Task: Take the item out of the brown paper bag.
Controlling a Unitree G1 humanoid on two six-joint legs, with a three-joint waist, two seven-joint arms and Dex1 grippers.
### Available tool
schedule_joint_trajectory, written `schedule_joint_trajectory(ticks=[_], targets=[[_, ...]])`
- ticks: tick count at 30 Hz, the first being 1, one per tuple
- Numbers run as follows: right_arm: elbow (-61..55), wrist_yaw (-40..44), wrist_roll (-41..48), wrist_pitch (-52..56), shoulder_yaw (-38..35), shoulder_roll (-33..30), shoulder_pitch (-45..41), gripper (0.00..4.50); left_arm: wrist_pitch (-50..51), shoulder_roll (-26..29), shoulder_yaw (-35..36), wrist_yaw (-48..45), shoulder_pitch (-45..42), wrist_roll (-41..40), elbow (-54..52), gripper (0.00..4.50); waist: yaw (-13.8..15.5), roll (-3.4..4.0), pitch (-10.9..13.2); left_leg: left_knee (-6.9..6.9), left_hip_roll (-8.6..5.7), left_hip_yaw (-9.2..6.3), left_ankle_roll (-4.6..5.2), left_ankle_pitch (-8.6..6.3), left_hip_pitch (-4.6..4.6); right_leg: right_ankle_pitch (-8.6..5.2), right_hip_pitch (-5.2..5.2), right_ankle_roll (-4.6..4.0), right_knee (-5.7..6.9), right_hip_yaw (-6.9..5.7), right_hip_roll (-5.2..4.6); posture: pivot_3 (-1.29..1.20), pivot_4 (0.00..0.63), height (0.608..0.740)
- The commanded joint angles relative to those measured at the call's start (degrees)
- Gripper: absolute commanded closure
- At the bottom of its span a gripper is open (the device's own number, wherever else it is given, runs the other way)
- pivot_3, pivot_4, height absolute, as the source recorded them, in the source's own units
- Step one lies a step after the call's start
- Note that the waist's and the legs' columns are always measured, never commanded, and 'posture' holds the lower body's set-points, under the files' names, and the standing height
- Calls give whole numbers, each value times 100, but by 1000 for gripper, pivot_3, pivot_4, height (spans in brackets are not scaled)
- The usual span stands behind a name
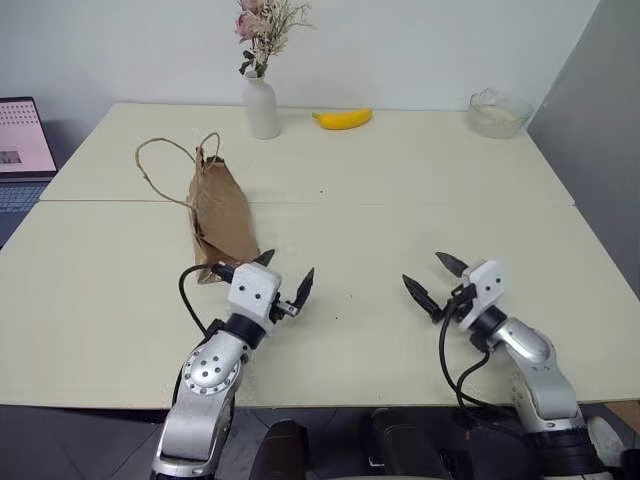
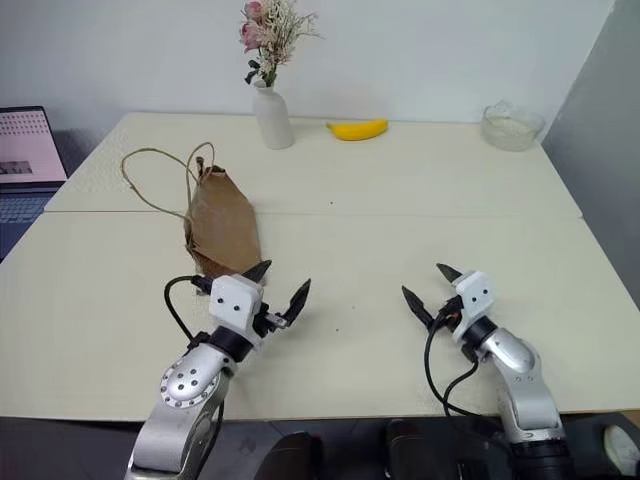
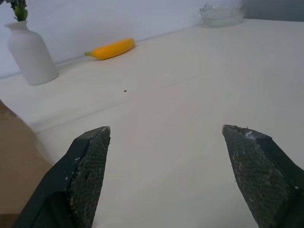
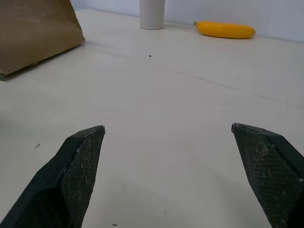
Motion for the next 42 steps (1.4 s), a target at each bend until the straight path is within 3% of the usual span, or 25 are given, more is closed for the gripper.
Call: schedule_joint_trajectory(ticks=[1, 16, 24, 30, 37, 42], targets=[[-343, -137, -54, -101, -8, 64, 91, 0, -52, 98, 7, -228, -96, -203, -60, 533, -1, 0, 0, 0, 1, 0, 0, 0, 0, 0, 0, 0, 0, 0, 0, 0, 150, 740], [-385, 32, -139, -76, 262, 86, 179, 0, -14, 193, 156, 172, 155, 62, -363, 533, -1, 0, 0, -1, 2, -2, 0, 0, 0, -1, -1, -1, 1, -1, 0, 0, 150, 740], [-1146, 769, 641, 832, 487, -168, -793, 0, 624, -291, 970, 1008, 901, -131, -1728, 533, -18, 0, 1, -1, 6, -4, 0, 0, 0, -1, -2, -1, 3, -1, 0, 0, 150, 740], [-1107, 1443, 1150, 1472, 628, -392, -1778, 0, 1265, -566, 1629, 1424, 787, -390, -2463, 533, 3, -4, 0, 1, 1, -15, 0, 0, -2, 0, 2, -1, -1, -12, 3, 0, 150, 740], [-1097, 1868, 1403, 1709, 688, -454, -2121, 0, 2195, -21, 2875, 1253, -54, -1297, -2072, 533, -1, -6, 0, 3, -1, -15, 0, 0, -1, 0, 4, 0, 0, -12, 3, 0, 150, 740], [-1056, 2000, 1384, 1672, 705, -408, -2223, 0, 2769, 516, 3236, 1116, -733, -1750, -1460, 533, -3, -6, 0, 2, 1, -16, 0, 0, 0, 0, 2, 0, 2, -13, 6, 0, 150, 740]])
